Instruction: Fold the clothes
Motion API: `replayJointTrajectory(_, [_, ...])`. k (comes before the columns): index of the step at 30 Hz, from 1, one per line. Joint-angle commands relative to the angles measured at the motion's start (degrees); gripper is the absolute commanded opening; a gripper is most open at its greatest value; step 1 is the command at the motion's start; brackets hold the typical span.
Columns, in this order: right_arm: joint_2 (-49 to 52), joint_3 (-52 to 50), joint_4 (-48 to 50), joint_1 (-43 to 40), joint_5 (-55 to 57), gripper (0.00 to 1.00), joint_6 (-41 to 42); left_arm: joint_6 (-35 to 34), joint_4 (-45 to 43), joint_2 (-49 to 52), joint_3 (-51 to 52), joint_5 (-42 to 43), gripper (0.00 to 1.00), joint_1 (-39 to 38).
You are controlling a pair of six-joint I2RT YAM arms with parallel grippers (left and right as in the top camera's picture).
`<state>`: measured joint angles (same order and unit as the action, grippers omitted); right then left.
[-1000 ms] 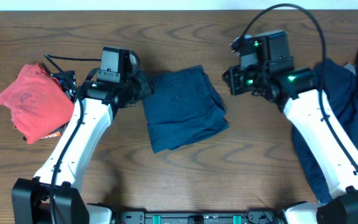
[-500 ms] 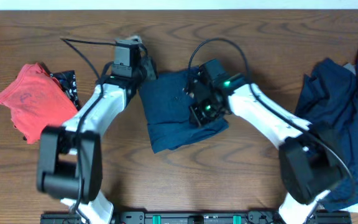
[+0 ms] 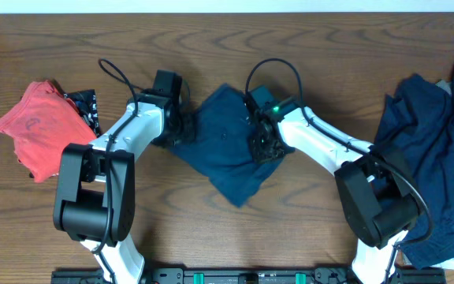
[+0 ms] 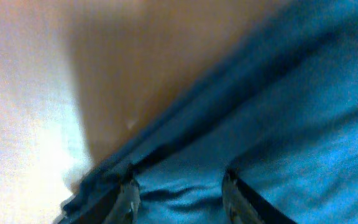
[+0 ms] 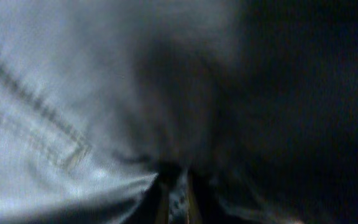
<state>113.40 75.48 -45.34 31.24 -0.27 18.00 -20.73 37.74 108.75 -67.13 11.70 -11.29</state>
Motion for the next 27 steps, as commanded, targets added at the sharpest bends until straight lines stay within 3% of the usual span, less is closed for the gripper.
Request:
replayJointTrajectory(1, [1.68,-0.5,5.53,-3.76,16.87,0.18,-3.1,0.57,7.69,1.62,1.81,9.53,0.45,-0.09])
replayJointTrajectory(4, [1.68,0.17,10.56,-4.74,14.29,0.23,-8.48,2.1,12.72,0.28,1.81,15.72,0.47,-0.09])
replayJointTrajectory(10, [1.68,0.94,10.82,-4.7,10.38,0.24,-9.11,3.15,10.05,-8.04,1.79,13.46,0.54,0.63])
replayJointTrajectory(14, [1.68,0.94,9.75,-4.42,10.08,0.25,-9.07,4.31,2.89,-12.0,1.81,10.75,0.87,0.66])
replayJointTrajectory(17, [1.68,0.94,9.79,-4.28,10.08,0.25,-9.05,4.66,-3.67,-11.93,1.81,10.75,0.98,0.66])
replayJointTrajectory(27, [1.68,0.94,8.85,-4.17,9.77,0.25,-8.81,4.26,-15.1,-2.29,1.81,10.75,0.99,0.66])
